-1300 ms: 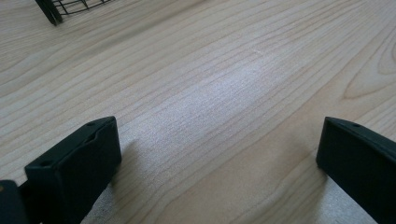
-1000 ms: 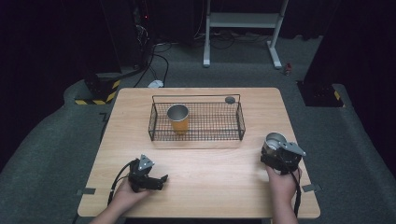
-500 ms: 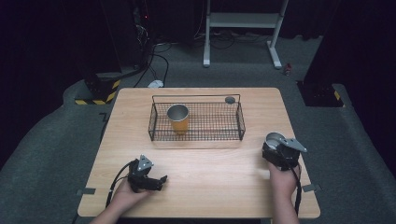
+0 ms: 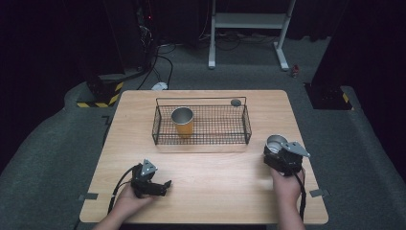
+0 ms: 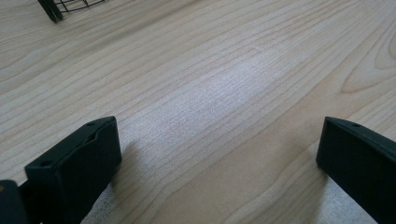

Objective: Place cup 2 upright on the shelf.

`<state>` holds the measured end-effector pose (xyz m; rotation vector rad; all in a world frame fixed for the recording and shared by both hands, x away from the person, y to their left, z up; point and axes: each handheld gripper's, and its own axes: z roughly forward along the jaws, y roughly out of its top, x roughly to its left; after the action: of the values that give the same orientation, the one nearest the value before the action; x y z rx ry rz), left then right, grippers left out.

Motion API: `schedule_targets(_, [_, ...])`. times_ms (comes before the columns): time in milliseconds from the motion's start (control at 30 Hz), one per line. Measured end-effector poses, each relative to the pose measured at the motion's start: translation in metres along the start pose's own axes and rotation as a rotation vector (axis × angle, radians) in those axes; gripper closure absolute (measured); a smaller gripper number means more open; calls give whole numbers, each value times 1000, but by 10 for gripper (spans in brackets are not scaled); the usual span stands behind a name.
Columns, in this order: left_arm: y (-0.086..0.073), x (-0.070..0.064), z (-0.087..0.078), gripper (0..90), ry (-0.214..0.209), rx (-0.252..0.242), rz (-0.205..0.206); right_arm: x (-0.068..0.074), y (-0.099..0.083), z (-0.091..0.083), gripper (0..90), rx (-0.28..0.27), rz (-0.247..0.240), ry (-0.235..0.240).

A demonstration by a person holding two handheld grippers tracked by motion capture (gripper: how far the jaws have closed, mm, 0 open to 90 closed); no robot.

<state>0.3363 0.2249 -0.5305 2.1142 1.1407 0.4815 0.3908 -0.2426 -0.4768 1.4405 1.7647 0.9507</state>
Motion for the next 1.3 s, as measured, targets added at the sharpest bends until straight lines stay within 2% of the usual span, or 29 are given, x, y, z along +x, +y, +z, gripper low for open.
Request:
schedule_targets(300, [0,0,0,2,2,-1,2,24,14,-10,185,-42,-30,49])
schedule_targets(367, [0,0,0,2,2,1,2,34,19,-12,185,-55,-39,67])
schedule_targets(767, [0,0,0,2,3,1,2,72,44,-14,186,-97,-77,128])
schedule_targets(1300, [0,0,0,2,2,2,2,102,78,-4,186,-124,-103,175])
